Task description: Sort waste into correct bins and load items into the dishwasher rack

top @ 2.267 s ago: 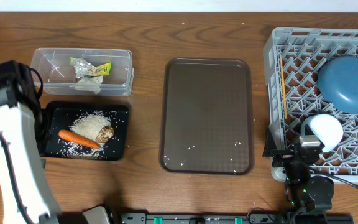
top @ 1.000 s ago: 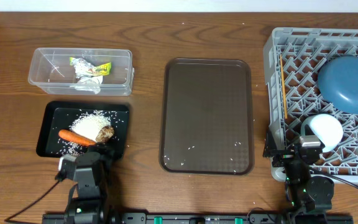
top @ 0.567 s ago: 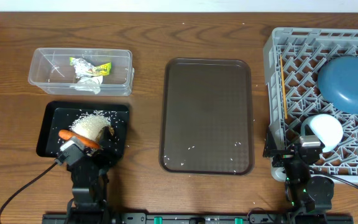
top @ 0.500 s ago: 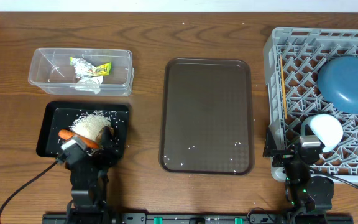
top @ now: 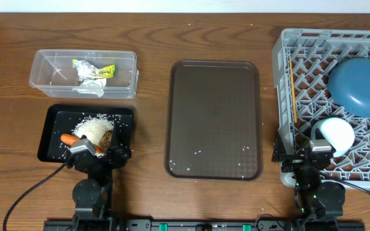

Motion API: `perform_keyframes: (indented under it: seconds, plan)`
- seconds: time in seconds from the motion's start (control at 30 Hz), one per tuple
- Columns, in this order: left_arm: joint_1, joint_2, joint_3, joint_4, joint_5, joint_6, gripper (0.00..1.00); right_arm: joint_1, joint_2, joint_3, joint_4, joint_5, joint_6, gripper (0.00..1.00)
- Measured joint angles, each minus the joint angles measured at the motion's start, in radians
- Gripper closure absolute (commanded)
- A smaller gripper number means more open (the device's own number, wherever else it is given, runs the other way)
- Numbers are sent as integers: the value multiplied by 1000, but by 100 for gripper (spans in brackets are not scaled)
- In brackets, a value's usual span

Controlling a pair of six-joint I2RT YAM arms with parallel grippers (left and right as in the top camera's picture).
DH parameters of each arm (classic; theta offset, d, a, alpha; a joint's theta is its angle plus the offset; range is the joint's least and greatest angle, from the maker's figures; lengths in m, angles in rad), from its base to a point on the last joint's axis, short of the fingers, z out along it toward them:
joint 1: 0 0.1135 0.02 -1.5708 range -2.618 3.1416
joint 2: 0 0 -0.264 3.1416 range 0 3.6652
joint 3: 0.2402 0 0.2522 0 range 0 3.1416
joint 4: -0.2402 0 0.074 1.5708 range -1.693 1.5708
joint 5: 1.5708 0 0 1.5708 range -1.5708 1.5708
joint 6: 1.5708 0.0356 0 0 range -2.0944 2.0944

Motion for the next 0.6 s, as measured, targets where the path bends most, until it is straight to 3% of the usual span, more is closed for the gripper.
perform_keyframes:
  seconds: [0.6]
  plan:
    - [12, 0, -1, -13, 82, 230, 2, 0, 0, 0, 0, 0, 0, 1]
